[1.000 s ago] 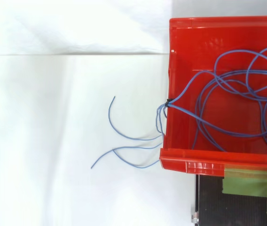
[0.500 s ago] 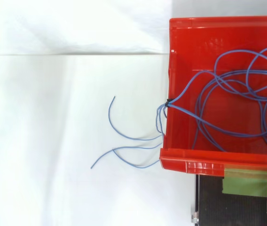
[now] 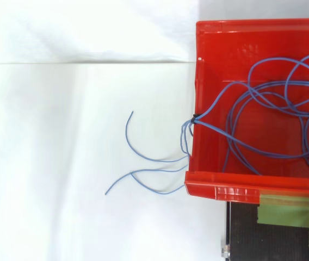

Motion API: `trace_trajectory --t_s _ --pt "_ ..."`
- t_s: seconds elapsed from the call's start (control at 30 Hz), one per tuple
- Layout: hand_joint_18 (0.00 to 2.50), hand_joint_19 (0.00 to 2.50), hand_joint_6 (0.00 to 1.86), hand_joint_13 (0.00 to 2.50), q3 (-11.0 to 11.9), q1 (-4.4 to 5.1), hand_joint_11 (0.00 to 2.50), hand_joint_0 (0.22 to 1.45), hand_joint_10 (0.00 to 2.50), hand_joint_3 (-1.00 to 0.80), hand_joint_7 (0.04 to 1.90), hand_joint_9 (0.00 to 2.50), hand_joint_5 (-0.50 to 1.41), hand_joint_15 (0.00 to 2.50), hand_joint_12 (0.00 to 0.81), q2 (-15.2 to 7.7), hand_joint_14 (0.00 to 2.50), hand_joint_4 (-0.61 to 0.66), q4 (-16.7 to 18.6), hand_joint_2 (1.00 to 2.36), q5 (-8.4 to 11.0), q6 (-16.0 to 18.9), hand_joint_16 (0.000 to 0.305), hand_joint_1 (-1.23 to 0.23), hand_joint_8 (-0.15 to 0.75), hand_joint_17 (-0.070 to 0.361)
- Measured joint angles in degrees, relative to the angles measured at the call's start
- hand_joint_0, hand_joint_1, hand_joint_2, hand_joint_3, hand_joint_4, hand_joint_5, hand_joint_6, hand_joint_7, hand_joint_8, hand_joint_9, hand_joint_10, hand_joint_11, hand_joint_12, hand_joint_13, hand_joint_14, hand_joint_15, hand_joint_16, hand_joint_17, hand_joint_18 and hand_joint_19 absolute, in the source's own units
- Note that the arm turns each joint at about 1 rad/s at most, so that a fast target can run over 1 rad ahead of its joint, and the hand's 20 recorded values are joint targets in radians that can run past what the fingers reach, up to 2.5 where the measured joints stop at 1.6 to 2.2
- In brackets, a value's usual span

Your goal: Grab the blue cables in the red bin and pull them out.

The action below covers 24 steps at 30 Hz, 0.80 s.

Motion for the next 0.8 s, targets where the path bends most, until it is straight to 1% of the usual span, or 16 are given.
trace_trajectory --t_s 0.8 --pt "0.17 0.14 0.01 0.29 0.0 0.0 0.09 0.72 0.0 -1.0 0.16 0.58 0.47 0.03 0.338 0.04 0.0 0.16 -0.68 1.0 0.07 -0.05 0.053 -0.8 0.239 0.12"
